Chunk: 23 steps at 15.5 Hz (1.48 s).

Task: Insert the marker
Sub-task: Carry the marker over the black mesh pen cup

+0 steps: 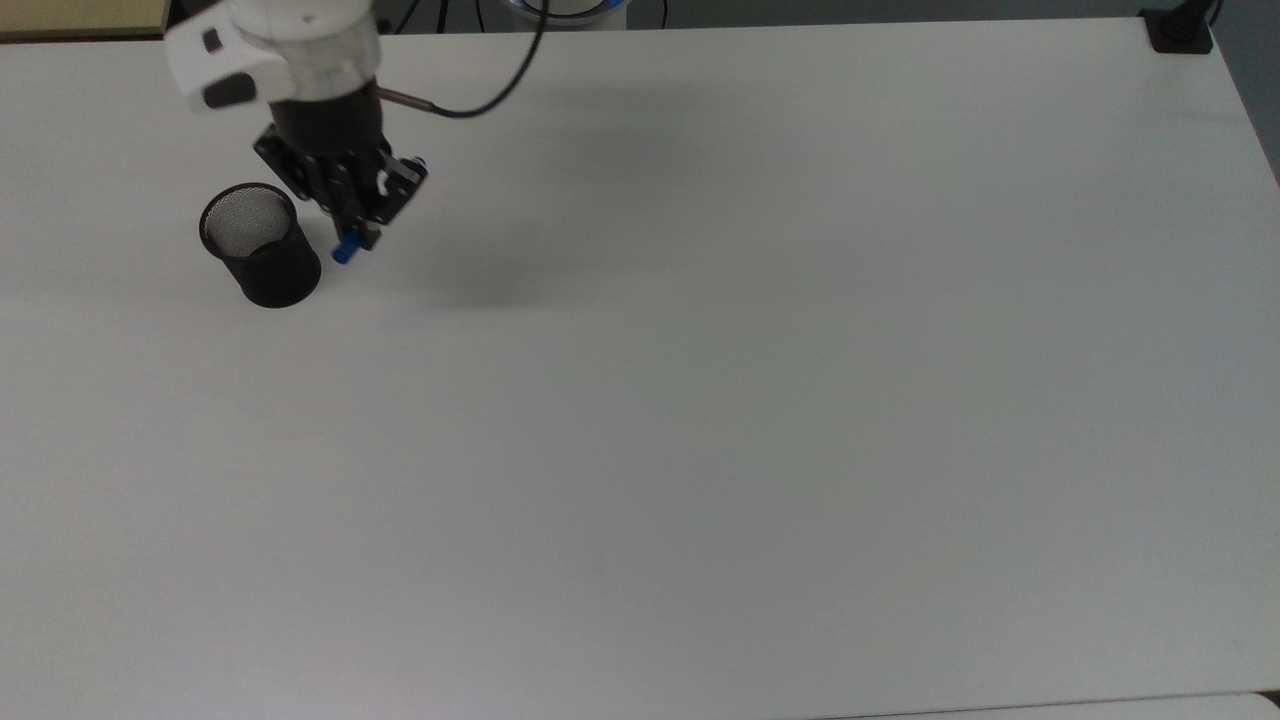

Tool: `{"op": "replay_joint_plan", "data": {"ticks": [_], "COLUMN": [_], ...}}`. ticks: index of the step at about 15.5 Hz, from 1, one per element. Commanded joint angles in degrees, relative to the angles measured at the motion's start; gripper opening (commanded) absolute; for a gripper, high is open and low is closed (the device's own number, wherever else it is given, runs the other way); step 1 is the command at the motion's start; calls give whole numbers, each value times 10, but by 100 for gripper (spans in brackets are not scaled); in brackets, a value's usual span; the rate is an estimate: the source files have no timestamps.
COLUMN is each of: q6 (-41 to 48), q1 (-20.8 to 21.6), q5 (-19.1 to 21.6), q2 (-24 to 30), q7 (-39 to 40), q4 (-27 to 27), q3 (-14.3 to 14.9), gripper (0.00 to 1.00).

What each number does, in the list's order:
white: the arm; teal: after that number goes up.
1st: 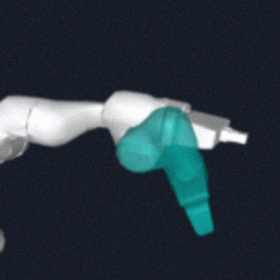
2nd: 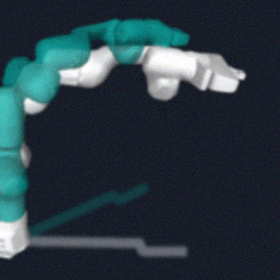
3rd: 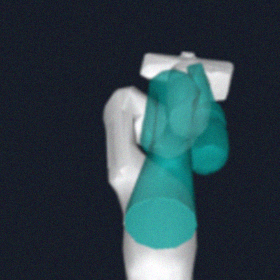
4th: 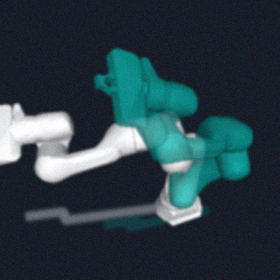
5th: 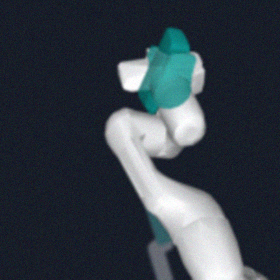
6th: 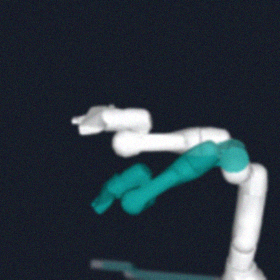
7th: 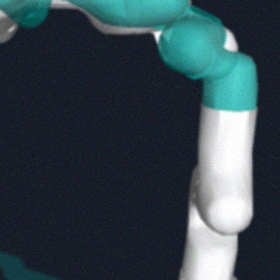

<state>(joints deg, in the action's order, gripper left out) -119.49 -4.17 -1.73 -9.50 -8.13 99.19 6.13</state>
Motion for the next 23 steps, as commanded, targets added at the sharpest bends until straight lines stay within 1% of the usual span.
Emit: {"op": "replay_joint_plan", "data": {"ticks": [1,2,3,4,7,9,11,14,16,19,23], "q6": [-127,-196,-234,-255,-287,-341,-353,-354,-355,-355,-355], "q1": [-28,-37,-47,-57,-82,-98,-105,-110,-122,-132,-140], "q5": [2,1,1,1,1,1,1,1,0,0,0], "q2": [59,62,62,61,59,51,41,33,32,31,25], "q7": [2,3,4,6,45,62,87,90,92,121,126], "q4": [106,135,145,150,159,172,175,174,174,174,175], "q3": [-2,-2,-2,-2,-2,-2,-2,-2,-2,-2,-2], "gripper": [10,10,10,10,10,10,10,10,10,10,10]}}
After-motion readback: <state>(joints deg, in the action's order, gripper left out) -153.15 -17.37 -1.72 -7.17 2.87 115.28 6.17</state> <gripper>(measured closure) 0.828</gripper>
